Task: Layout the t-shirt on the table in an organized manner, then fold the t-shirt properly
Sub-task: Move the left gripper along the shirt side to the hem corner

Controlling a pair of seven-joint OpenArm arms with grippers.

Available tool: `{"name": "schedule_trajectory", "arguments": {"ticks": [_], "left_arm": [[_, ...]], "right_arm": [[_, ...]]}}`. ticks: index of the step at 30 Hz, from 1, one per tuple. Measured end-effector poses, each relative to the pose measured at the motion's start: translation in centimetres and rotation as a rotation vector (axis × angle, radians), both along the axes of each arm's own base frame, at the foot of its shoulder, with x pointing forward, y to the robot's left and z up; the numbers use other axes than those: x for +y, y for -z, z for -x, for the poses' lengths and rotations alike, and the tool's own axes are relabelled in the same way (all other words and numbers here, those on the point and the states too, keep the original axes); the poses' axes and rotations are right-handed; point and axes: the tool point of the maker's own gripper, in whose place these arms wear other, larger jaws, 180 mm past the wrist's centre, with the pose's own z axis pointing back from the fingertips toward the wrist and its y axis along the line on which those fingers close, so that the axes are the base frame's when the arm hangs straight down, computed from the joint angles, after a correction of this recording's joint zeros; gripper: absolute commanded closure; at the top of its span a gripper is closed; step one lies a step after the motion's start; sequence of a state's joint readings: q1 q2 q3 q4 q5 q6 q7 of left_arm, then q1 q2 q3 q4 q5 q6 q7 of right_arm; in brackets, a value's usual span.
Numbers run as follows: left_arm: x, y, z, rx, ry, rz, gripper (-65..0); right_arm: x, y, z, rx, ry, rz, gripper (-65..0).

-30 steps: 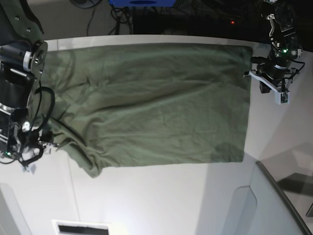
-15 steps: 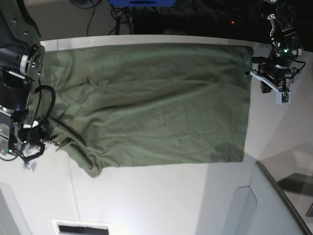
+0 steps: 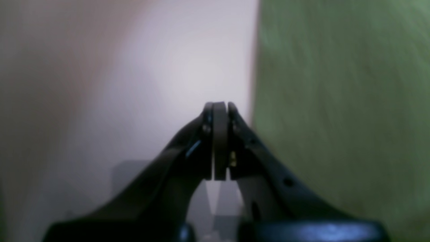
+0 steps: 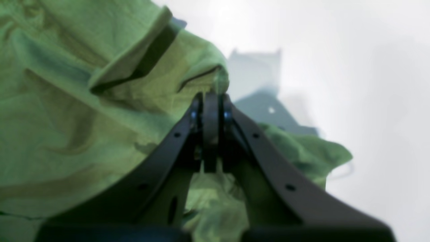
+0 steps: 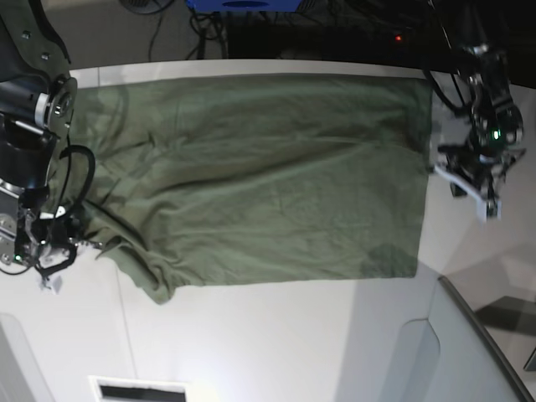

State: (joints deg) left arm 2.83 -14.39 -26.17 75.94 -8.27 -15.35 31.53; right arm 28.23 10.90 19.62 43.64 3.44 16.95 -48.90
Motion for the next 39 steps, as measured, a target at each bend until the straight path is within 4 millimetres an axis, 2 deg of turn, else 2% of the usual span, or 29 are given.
{"name": "schedule_trajectory", "arguments": {"ticks": [2, 4, 5, 7, 10, 11, 13, 15, 20, 25, 26, 27, 29, 30, 35, 39], "left_arm": [[0.3, 0.2, -2.3, 0.007, 0.016, 0.010, 0.0], [-0.2, 1.5, -3.8, 0.059, 0.013, 0.050, 0.0], [-0.6, 2.3, -4.3, 0.093, 0.005, 0.080, -4.6], [-1.6, 3.2, -5.4, 0.113, 0.006, 0.132, -23.0], [-1.5, 3.6, -5.7, 0.118, -0.006, 0.141, -45.6], [-1.5, 3.8, -5.4, 0.123, -0.008, 0.142, -50.8], [-1.6, 4.2, -5.2, 0.123, -0.018, 0.145, -53.2], [-2.1, 4.5, -5.0, 0.128, -0.015, 0.154, -50.8], [-2.8, 5.5, -5.1, 0.126, -0.005, 0.172, -38.8], [-4.2, 5.8, -5.7, 0.122, 0.065, 0.132, -33.2], [-4.4, 5.9, -5.6, 0.123, 0.068, 0.135, -29.5], [-4.6, 5.9, -5.7, 0.118, 0.067, 0.139, -22.5], [-4.8, 5.9, -5.7, 0.114, 0.063, 0.146, -3.0], [-4.9, 5.9, -5.8, 0.112, 0.064, 0.151, 0.0], [-5.3, 5.6, -5.9, 0.125, 0.077, 0.150, 0.0], [-5.8, 2.8, -6.0, 0.083, 0.132, 0.093, 0.0]], "right_arm": [[0.1, -0.1, -0.1, -0.006, 0.001, -0.005, 0.0], [0.1, -0.1, -0.2, -0.007, -0.001, -0.004, 0.0], [0.2, -0.1, -0.2, -0.008, 0.001, -0.007, 0.0], [0.1, 0.0, -0.1, -0.003, -0.002, -0.002, 0.0], [0.0, 0.0, -0.1, -0.004, 0.000, -0.002, 0.0], [0.0, -0.1, -0.1, -0.004, 0.000, -0.002, 0.0], [0.0, 0.0, -0.1, -0.004, 0.000, -0.002, 0.0], [0.1, 0.0, -0.1, -0.004, 0.000, -0.002, 0.0], [0.0, -0.1, -0.1, -0.004, 0.000, -0.001, 0.0], [0.5, 0.0, -0.1, -0.005, -0.003, -0.008, 0.0], [0.5, 0.0, -0.1, -0.004, -0.003, -0.008, 0.0], [0.4, 0.0, -0.1, -0.004, -0.002, -0.007, 0.0], [0.1, 0.0, -0.1, -0.004, 0.000, -0.002, 0.0], [0.0, -0.1, -0.1, -0.004, 0.000, -0.001, 0.0], [0.0, 0.0, 0.0, -0.004, 0.000, -0.002, 0.0], [0.2, 0.3, 0.3, 0.002, -0.001, -0.004, 0.0]]}}
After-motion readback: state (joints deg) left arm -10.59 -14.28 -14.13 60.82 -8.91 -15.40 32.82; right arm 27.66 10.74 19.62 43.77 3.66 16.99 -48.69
